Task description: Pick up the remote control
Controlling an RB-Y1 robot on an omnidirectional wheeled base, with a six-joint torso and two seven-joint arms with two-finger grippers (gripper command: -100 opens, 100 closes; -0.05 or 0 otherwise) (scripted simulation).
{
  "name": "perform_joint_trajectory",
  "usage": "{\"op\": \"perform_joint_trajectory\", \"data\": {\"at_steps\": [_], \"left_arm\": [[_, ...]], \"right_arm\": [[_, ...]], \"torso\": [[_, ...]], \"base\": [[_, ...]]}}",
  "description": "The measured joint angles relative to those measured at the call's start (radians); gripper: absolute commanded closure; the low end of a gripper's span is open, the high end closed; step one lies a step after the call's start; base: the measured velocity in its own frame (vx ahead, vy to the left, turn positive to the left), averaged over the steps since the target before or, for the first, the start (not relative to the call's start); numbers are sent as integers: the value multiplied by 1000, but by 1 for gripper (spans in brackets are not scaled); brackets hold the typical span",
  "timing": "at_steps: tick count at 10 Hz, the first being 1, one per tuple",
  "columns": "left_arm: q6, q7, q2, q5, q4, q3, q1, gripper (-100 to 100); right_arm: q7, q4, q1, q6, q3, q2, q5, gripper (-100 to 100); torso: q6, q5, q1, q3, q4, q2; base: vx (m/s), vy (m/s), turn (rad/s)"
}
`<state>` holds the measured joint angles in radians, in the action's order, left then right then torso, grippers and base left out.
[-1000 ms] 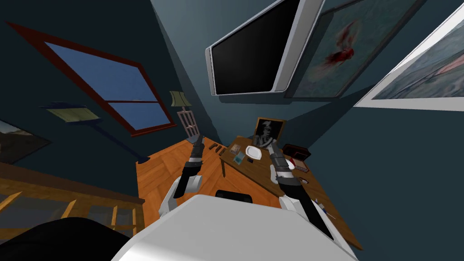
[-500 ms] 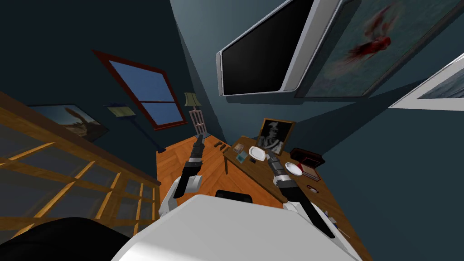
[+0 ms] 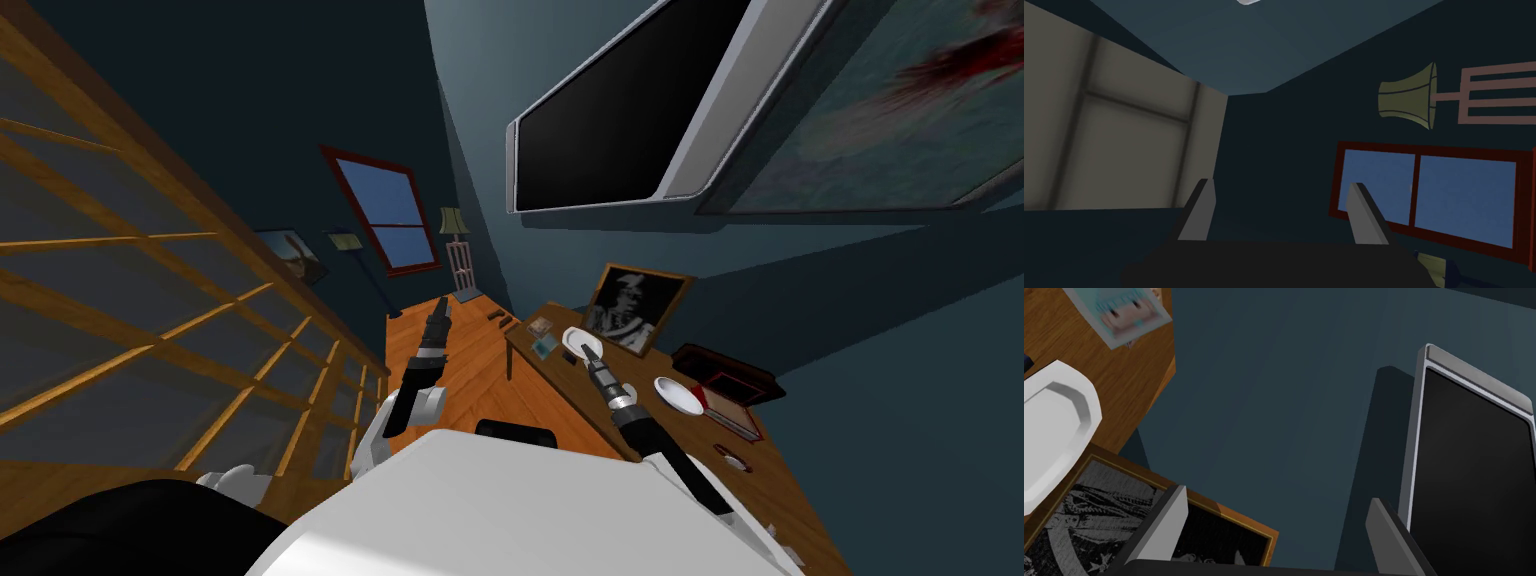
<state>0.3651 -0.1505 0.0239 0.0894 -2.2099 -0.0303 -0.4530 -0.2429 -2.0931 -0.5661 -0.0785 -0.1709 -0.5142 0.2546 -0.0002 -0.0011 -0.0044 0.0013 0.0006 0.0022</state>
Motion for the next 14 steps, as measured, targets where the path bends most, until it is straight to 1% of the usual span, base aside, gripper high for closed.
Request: {"op": "perform_joint_trajectory", "data": {"at_steps": [1, 2, 3, 4, 5, 6, 7, 8, 9, 10, 11, 12, 13, 14], "left_arm": [[0, 0, 0, 0, 0, 0, 0, 0], [0, 0, 0, 0, 0, 0, 0, 0], [0, 0, 0, 0, 0, 0, 0, 0], [0, 0, 0, 0, 0, 0, 0, 0], [0, 0, 0, 0, 0, 0, 0, 0], [0, 0, 0, 0, 0, 0, 0, 0], [0, 0, 0, 0, 0, 0, 0, 0], [0, 0, 0, 0, 0, 0, 0, 0], [0, 0, 0, 0, 0, 0, 0, 0], [0, 0, 0, 0, 0, 0, 0, 0], [0, 0, 0, 0, 0, 0, 0, 0], [0, 0, 0, 0, 0, 0, 0, 0], [0, 0, 0, 0, 0, 0, 0, 0], [0, 0, 0, 0, 0, 0, 0, 0]], "right_arm": [[-6, 6, -4, 24, -6, -16, 20, -100], [-6, 38, -12, 33, -15, -49, 49, -100], [-4, 48, -13, 45, -17, -72, 72, -100], [-7, 74, -18, 59, -28, -102, 101, -100], [-9, 88, -14, 76, -34, -113, 120, -100], [-15, 102, -18, 103, -46, -128, 144, -100], [-16, 114, -12, 125, -50, -144, 165, -100], [-15, 136, -12, 150, -58, -172, 195, -100], [-16, 144, -18, 165, -63, -184, 214, -100], [-23, 143, -40, 195, -70, -191, 231, -100], [-21, 172, -36, 196, -80, -224, 262, -100], [-20, 211, -33, 199, -101, -247, 290, -100], [-21, 227, -32, 211, -108, -259, 311, -100], [-21, 238, -34, 247, -113, -273, 335, -100]], "torso": [[1, 0, 0, 0, 0, -1], [0, 0, -1, -1, 0, -2], [1, 0, -1, -1, 0, -3], [0, 0, 0, -1, -1, -3], [1, 0, 0, -1, 0, -2], [0, 0, -1, -1, 0, -2], [1, 0, -1, -1, 0, -2], [0, 0, -1, -1, 0, -2], [2, 0, -1, -1, 0, -2], [1, 0, -2, -1, 0, -2], [1, 0, -2, -1, 0, -3], [1, 0, -2, -1, 0, -2], [2, 0, -1, -1, 0, -2], [1, 0, -1, -1, 0, -3]], "base": [[-36, -39, 335], [-27, -40, 146], [-37, -29, 302], [-43, -34, 155], [-46, -42, 290], [-41, -41, 172], [-50, -37, 347], [-39, -40, 147], [-37, -52, 250], [-41, -47, 176], [-64, -52, 303], [-49, -43, 168], [-44, -41, 331], [-36, -46, 149]]}}
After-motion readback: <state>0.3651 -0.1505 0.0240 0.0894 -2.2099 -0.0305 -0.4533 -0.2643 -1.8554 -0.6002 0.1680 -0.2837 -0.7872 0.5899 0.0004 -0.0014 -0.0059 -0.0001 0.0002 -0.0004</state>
